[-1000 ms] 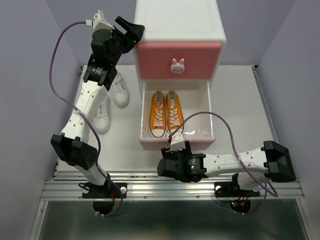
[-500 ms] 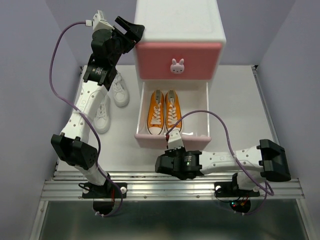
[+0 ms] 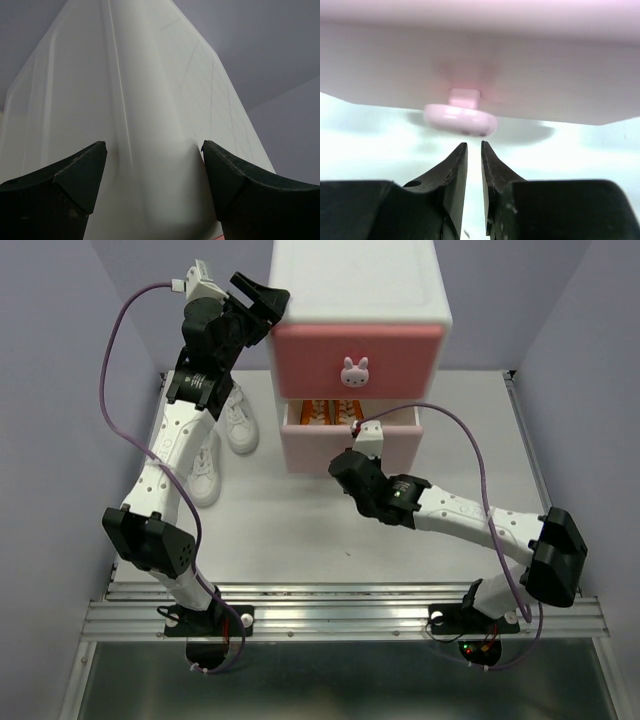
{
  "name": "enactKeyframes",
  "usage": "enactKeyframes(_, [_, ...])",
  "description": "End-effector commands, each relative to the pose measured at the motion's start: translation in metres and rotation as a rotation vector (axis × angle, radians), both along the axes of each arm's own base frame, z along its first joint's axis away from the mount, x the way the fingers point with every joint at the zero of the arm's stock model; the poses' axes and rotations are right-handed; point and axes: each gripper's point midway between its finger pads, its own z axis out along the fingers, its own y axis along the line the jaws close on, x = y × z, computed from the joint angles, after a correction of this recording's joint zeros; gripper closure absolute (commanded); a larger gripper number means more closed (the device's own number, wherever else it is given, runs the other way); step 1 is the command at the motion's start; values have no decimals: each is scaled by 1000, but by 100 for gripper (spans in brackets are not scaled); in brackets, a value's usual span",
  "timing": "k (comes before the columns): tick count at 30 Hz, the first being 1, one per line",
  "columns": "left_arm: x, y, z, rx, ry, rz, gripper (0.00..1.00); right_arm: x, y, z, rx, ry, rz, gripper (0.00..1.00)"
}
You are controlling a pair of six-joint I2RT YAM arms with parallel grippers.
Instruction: Place and organize the shoes in the shoe cabinet
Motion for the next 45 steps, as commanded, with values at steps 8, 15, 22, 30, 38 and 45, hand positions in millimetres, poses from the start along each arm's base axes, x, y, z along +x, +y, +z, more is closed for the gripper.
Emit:
enactKeyframes(8, [-10, 3, -195, 271, 547, -54, 14, 135, 6, 60, 225, -240, -115, 70])
enactKeyframes(15, [-10, 3, -190, 267, 535, -53, 14, 178, 11, 69, 217, -306, -64, 52])
enactKeyframes(22, [-7, 4, -186, 267, 521, -47, 14, 124, 20, 84, 254, -210, 191, 0])
enactKeyframes(30, [0, 3, -178, 275, 510, -50, 14, 102, -37, 153, 213, -344, 65, 0])
enactKeyframes(38, [-3, 5, -182, 277, 535, -53, 14, 129, -5, 208, 246, -429, 119, 0])
enactKeyframes(45, [1, 3, -187, 282, 552, -64, 14, 158, -13, 242, 257, -505, -38, 0])
